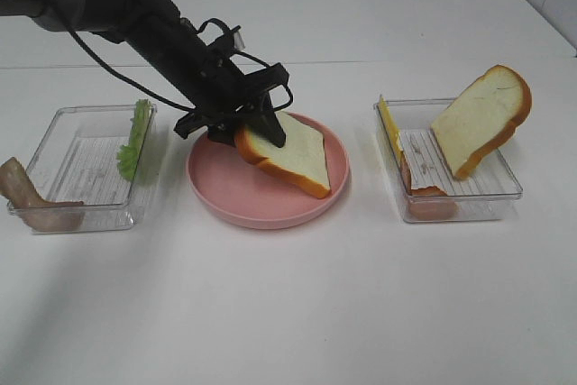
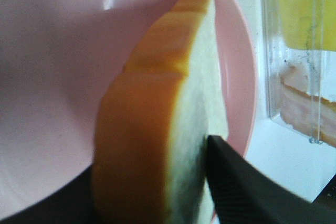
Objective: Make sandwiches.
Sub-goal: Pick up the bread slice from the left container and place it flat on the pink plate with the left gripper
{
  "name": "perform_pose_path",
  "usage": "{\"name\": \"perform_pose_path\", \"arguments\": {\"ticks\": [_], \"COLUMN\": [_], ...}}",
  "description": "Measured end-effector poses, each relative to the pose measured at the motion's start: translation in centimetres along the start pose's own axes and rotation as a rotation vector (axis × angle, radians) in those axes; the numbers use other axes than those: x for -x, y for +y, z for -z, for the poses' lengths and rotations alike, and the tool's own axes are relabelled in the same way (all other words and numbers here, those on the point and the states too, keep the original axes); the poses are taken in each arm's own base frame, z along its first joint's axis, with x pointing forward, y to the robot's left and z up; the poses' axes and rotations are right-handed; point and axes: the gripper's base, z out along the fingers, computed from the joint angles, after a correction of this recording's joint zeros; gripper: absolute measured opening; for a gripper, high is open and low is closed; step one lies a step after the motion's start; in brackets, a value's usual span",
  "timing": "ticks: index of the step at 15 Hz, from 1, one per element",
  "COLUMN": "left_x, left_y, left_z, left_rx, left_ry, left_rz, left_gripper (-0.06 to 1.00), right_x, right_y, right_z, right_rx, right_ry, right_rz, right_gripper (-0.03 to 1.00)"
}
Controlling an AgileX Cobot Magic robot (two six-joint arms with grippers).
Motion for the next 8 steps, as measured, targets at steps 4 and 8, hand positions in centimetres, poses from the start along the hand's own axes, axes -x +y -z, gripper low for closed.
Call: {"name": "perform_pose_path", "arguments": {"ticks": [4, 8], "left_x": [-0.2, -0.6], "left_y": [0.0, -0.5], "left_z": [0.6, 2.8], "left_rx": [0.059, 0.168], "left_ry": [0.01, 0.027], "left_rz": [-0.028, -0.069], "left_gripper": [0.69, 0.69], "right_x": [0.0, 0.0], "right_y": [0.0, 0.0], "right_z": [0.0, 0.0], "right_rx": [0.0, 0.0], "right_ry": [0.0, 0.0], "right_rz": [0.0, 0.0], "right_gripper": [0.96, 0.96]}}
